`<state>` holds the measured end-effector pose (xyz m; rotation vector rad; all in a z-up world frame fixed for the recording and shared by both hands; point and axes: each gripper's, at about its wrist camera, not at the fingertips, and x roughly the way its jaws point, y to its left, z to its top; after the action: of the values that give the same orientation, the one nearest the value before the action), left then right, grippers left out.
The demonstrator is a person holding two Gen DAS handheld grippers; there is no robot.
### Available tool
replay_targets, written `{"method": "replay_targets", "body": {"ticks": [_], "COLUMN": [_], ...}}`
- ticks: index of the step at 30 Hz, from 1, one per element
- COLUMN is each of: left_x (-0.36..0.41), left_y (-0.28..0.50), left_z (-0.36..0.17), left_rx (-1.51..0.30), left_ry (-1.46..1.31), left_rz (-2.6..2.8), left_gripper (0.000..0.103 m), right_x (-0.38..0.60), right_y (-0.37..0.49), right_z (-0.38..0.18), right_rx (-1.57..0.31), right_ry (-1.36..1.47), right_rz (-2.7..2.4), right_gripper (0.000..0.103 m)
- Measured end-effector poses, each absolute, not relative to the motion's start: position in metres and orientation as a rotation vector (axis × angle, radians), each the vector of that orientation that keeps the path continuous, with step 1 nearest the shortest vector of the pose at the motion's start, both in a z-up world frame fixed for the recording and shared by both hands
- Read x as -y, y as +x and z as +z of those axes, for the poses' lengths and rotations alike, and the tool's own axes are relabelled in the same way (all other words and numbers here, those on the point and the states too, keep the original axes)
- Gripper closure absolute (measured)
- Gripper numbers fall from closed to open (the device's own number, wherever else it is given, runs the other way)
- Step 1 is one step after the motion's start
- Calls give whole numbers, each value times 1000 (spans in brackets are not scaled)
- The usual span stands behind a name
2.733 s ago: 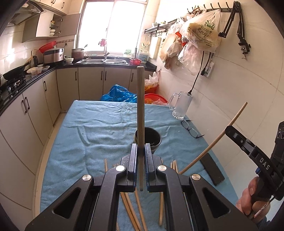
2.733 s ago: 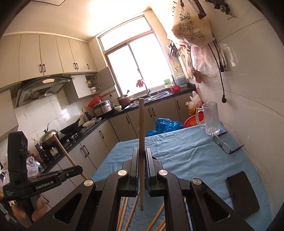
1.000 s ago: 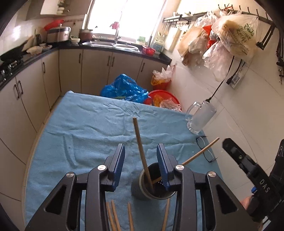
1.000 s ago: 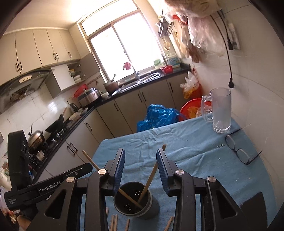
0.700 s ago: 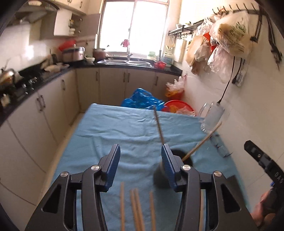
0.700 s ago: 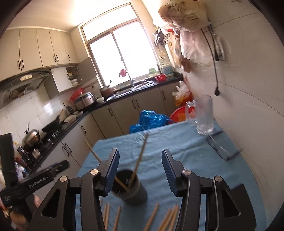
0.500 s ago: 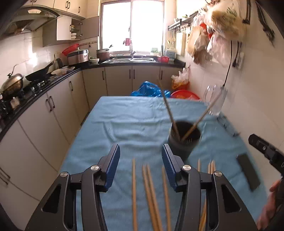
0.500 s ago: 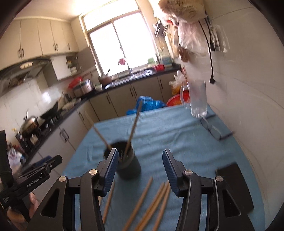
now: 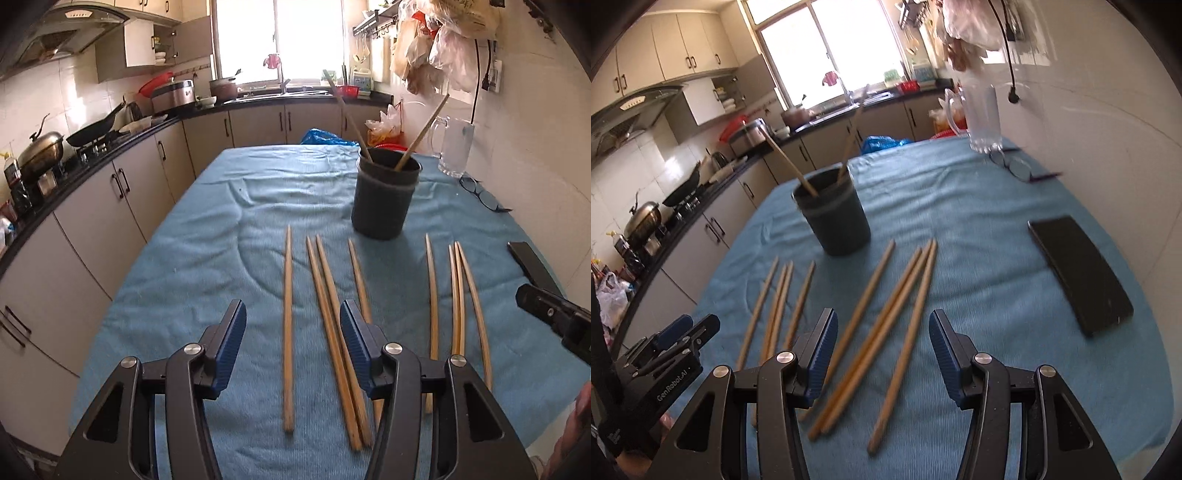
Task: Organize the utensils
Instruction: 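Move both open tools back over the remaining chopsticks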
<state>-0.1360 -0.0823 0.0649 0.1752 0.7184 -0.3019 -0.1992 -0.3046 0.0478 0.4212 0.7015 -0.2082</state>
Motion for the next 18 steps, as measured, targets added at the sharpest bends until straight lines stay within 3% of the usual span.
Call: {"method": "replay_targets", "body": {"ticks": [18], "left_x": [89], "left_y": [-140], "left_z": [55], "left_rx": [-741], "left_ry": [194], "left_rz": [-301], "left_gripper": [51], "right_x": [293], "right_y": [-195], "right_z": [28], "right_rx": [-760], "right_ry": [406], "right_rz": [-200], "right_gripper": [47]}}
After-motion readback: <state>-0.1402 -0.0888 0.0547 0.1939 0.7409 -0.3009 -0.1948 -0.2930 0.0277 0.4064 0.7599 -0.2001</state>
